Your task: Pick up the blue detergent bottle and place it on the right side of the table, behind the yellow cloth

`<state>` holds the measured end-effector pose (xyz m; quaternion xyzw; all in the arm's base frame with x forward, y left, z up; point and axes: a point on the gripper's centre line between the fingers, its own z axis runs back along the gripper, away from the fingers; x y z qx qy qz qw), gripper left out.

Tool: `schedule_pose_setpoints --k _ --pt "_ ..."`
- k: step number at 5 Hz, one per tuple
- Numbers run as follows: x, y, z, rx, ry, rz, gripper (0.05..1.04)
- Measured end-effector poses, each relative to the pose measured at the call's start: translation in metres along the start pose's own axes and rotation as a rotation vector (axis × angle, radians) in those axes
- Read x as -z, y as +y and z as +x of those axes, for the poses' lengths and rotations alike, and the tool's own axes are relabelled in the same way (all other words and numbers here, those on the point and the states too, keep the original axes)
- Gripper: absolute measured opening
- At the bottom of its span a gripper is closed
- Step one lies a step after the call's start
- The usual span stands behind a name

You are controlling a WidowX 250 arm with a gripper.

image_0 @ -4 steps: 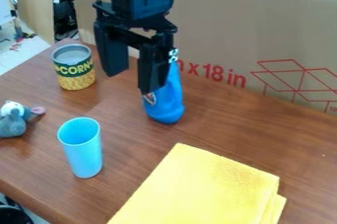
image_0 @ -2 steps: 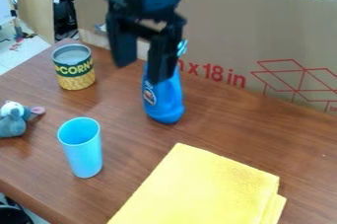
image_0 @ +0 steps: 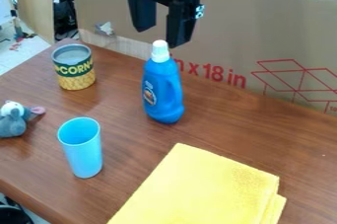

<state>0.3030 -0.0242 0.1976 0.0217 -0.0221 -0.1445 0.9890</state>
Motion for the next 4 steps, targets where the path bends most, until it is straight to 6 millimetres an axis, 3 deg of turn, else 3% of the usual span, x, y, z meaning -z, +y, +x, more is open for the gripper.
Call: schedule_pose_setpoints --k 2,4 --pt "0.007 0.033 0.016 -0.027 0.014 0.056 1.0" --pt "0.027 0.048 0.026 -0.047 0.029 0.037 1.0"
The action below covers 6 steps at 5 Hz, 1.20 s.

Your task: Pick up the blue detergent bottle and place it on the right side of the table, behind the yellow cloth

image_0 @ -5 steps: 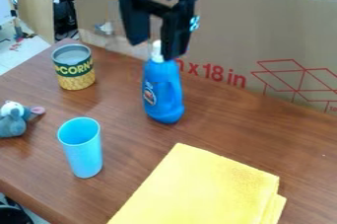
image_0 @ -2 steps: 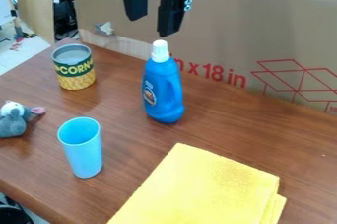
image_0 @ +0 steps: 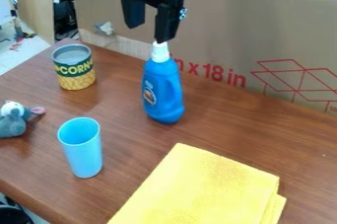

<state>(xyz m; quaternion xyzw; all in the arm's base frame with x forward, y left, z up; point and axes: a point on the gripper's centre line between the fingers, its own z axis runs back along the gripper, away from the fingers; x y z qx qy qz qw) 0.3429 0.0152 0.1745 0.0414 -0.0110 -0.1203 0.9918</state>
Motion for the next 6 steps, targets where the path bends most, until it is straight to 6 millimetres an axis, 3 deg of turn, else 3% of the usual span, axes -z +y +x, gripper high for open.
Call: schedule_pose_setpoints --k 4,5,6 --pt "0.034 0.009 0.016 0.007 0.056 -0.076 1.0" --pt "0.04 0.009 0.019 0.006 0.065 -0.082 0.964" --pt "0.042 0.009 0.019 0.0 0.069 -0.083 0.809"
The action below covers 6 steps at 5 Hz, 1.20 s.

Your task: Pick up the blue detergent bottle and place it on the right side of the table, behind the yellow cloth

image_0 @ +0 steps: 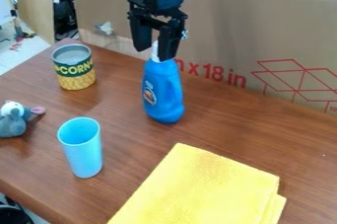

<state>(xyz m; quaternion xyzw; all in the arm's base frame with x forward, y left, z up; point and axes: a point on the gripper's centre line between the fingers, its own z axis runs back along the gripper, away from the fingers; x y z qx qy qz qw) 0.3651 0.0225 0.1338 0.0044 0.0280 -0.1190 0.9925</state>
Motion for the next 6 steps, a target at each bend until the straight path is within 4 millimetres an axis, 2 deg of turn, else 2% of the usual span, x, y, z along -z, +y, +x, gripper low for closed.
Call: schedule_pose_setpoints --k 1,2,3,4,5,6 --pt "0.0 -0.002 0.001 0.001 -0.006 -0.016 0.515" --pt "-0.001 -0.009 0.003 0.008 -0.021 -0.054 0.437" --pt "-0.011 -0.015 0.007 0.006 -0.037 -0.076 0.437" --pt "-0.043 -0.047 0.024 0.084 -0.107 -0.064 0.436" --pt "-0.064 -0.095 0.03 0.174 -0.125 -0.069 0.436" --pt "-0.066 -0.125 0.033 0.195 -0.122 -0.098 0.436"
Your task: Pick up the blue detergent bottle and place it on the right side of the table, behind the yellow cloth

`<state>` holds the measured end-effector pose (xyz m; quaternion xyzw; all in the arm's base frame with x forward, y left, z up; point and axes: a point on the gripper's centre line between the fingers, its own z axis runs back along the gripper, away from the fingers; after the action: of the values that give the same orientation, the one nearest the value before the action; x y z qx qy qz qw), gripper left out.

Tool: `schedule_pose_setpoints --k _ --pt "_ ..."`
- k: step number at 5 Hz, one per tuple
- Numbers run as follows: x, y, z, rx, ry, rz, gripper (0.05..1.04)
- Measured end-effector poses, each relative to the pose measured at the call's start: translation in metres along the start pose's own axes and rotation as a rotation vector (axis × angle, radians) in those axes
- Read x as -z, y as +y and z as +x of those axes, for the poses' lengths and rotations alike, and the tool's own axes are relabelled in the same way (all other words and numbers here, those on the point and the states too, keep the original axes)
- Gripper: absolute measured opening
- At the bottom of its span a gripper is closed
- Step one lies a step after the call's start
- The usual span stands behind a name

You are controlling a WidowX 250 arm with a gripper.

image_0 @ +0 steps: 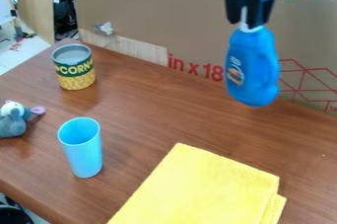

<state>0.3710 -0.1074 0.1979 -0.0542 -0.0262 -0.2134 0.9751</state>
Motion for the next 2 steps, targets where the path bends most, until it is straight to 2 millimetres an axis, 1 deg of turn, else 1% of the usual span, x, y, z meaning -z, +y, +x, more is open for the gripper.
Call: schedule_pose_setpoints --k 1,2 --pt "0.012 -0.02 0.006 0.01 0.012 -0.032 0.436" --pt "0.043 -0.021 -0.002 -0.018 0.053 -0.041 0.436"
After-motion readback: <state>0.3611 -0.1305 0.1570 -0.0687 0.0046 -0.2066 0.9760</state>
